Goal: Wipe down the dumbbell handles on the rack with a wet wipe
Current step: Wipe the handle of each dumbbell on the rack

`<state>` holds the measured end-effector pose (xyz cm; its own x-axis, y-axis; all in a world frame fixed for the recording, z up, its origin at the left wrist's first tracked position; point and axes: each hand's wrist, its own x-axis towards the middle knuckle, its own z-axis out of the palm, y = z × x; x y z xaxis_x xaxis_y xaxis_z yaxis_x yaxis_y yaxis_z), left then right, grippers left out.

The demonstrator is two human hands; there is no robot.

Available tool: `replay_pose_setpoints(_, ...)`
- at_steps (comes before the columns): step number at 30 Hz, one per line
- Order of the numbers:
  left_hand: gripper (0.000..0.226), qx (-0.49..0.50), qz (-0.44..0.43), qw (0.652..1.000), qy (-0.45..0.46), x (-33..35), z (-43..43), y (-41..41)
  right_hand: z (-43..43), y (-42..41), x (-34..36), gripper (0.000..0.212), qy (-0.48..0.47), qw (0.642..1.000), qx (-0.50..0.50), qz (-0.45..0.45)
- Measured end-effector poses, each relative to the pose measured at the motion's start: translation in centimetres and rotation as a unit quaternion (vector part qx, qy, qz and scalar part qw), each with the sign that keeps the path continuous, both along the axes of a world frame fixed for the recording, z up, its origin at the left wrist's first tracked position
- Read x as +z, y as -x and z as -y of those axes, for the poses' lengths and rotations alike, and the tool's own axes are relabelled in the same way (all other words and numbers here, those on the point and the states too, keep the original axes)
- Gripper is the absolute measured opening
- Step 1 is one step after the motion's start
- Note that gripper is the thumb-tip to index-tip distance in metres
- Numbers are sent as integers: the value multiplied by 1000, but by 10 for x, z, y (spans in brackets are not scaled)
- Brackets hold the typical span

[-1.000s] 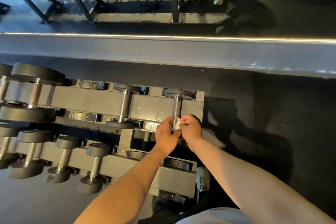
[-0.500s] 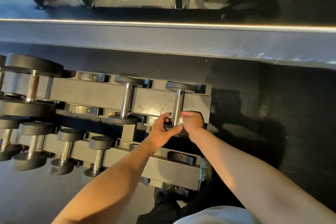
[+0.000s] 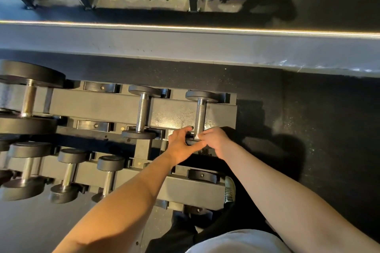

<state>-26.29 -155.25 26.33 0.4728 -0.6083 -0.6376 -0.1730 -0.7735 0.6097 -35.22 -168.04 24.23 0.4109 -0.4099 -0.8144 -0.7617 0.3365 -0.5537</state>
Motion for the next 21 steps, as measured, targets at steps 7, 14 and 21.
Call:
replay_pose_setpoints(7, 97, -53, 45, 997, -19, 0, -6, 11, -2, -17, 4, 35, 73, 992, 60, -78)
replay_pose_setpoints(14, 98, -24, 22, 999, -31, 6, 1, 17, -3, -20, 24, 40, 116, 980, 116, -115)
replay_pose_setpoints(21, 91, -11, 39, 999, -3, 5, -5, 20, -3, 4, 26, 33, 86, 994, -52, -42)
